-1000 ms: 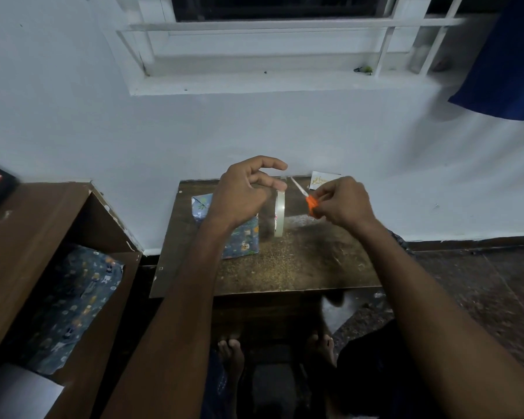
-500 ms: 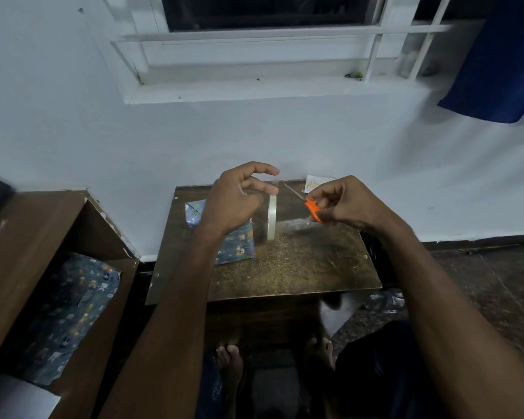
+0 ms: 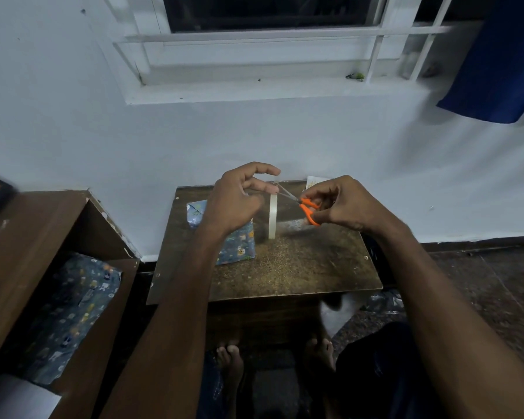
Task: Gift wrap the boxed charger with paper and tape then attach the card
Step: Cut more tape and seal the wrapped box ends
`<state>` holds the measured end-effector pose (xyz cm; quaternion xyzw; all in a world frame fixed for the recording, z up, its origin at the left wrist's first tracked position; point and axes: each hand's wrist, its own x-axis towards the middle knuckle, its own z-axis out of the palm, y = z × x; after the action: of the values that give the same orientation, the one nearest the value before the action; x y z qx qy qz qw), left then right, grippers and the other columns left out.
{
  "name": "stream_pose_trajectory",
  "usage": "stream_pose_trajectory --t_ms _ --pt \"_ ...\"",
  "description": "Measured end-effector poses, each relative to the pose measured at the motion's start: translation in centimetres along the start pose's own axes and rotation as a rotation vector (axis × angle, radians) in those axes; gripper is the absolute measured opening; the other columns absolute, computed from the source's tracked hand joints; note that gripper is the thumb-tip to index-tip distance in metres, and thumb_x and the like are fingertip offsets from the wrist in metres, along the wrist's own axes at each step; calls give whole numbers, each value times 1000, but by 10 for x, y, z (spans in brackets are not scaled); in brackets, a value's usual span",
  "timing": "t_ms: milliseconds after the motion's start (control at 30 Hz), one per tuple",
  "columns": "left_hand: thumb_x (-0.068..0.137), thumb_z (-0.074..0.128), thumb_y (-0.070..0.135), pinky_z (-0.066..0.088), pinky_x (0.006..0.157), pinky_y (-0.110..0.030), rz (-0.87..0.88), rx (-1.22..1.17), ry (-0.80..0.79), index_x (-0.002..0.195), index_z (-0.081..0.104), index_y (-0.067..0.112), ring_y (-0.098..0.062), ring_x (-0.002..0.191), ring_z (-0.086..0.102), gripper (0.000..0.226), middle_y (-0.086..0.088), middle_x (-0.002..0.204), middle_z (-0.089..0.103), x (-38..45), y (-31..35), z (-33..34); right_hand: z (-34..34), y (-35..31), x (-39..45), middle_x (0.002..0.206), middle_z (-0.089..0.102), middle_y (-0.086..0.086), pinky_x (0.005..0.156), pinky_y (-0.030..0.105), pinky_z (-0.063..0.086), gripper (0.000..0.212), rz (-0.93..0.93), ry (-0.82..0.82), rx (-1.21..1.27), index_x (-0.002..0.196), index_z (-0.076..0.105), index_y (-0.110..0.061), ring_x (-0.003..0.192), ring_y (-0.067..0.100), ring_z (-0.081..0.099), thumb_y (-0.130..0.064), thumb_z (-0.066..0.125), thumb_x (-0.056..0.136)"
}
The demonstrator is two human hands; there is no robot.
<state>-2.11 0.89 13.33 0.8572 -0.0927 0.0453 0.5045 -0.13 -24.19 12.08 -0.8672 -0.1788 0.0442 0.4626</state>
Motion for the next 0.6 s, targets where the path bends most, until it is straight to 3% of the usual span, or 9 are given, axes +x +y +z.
stream_pose_trajectory --t_ms 100,200,300,500,600 --pt "82 55 -11 42 58 -26 13 21 -6 122 74 32 5 46 52 62 12 97 82 0 -2 0 1 0 -1 86 81 -1 80 30 62 32 2 13 -21 106 83 -16 79 15 78 2 82 79" --pt "80 55 -10 58 69 -46 18 44 -22 121 73 36 0 57 60 64 16 95 81 0 -3 -1 3 -2 -1 86 81 0 80 29 61 32 12 14 -10 105 82 -15 78 14 79 4 81 80" --pt "81 58 -9 63 75 -54 8 78 -42 121 72 39 -2 54 58 65 17 97 81 2 -5 -1 4 -5 0 86 81 1 82 33 62 31 3 15 -1 107 82 -13 79 16 80 5 80 81" --pt "81 59 -7 62 79 -55 21 97 -43 122 72 41 -22 60 63 65 18 95 81 3 -7 -1 5 -7 1 82 80 -3 79 32 63 31 -7 54 -30 106 84 -15 78 16 79 2 83 79" --pt "81 60 -8 62 79 -53 19 96 -44 122 72 40 -10 60 60 64 19 95 81 3 -5 -1 5 -8 2 77 79 -8 70 19 58 34 -4 80 -41 105 84 -19 74 8 76 3 84 78"
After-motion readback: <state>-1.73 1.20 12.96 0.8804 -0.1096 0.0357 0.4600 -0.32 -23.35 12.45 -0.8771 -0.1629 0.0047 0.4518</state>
